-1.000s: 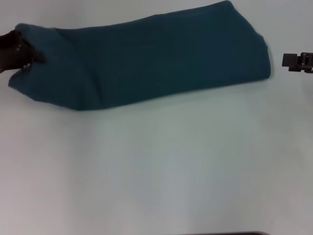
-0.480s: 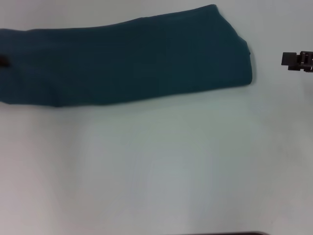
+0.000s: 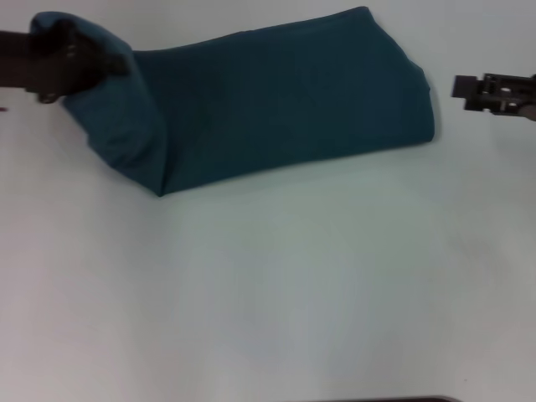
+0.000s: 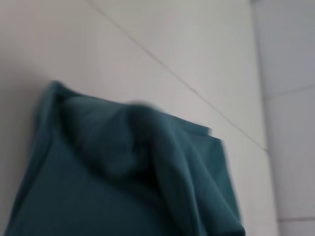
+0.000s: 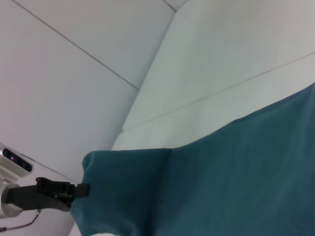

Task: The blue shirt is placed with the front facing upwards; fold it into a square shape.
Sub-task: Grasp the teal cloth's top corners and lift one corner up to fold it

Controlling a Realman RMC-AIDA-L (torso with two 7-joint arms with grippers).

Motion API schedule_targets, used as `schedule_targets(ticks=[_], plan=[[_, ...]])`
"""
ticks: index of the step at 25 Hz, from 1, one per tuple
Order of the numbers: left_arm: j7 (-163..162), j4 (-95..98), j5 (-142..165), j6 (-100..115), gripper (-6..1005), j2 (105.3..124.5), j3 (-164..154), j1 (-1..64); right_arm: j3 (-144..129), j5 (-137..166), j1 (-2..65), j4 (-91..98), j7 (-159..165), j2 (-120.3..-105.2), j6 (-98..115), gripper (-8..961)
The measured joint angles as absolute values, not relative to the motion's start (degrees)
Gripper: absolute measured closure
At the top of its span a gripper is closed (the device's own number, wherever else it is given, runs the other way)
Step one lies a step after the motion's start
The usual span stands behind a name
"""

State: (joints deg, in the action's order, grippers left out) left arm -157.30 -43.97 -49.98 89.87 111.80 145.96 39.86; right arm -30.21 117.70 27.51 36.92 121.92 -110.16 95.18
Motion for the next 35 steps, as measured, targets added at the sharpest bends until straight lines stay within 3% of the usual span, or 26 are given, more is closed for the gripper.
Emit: schedule_targets(ticks=[2, 5, 10, 12, 16, 27, 35], plan=[[-156.7, -44.7, -50.8, 90.4, 924, 113.48, 145.8, 41.1, -30.1, 117.6, 28.6, 35.8, 121.4, -111.20, 93.8, 101], [-156.4, -45.4, -50.9, 90.9, 924, 114.46, 145.7, 42.2, -29.5, 115.4, 29.8, 35.1, 119.3, -113.43, 91.7, 105], [-155.9, -46.0, -51.6, 90.5, 925, 115.12, 145.8, 43.2, -29.4, 107.3, 30.1, 34.0, 109.7, -119.04, 86.4, 112], [-155.9, -46.0, -52.4, 90.2, 925, 115.13, 146.0, 43.3, -29.7, 104.6, 30.5, 30.4, 103.2, -120.07, 82.6, 160], [-155.9, -46.1, -54.5, 89.2, 925, 115.12, 146.3, 43.0, -30.2, 101.5, 33.4, 18.7, 91.7, -119.87, 72.6, 346], [-155.3, -46.4, -59.5, 87.8, 924, 115.08, 145.9, 43.4, -33.7, 101.8, 43.7, 5.7, 80.7, -120.60, 62.5, 608], [-154.5, -47.2, -62.0, 89.0, 924, 115.19, 146.1, 42.8, -41.1, 101.9, 47.6, 5.0, 81.5, -120.51, 55.7, 948]])
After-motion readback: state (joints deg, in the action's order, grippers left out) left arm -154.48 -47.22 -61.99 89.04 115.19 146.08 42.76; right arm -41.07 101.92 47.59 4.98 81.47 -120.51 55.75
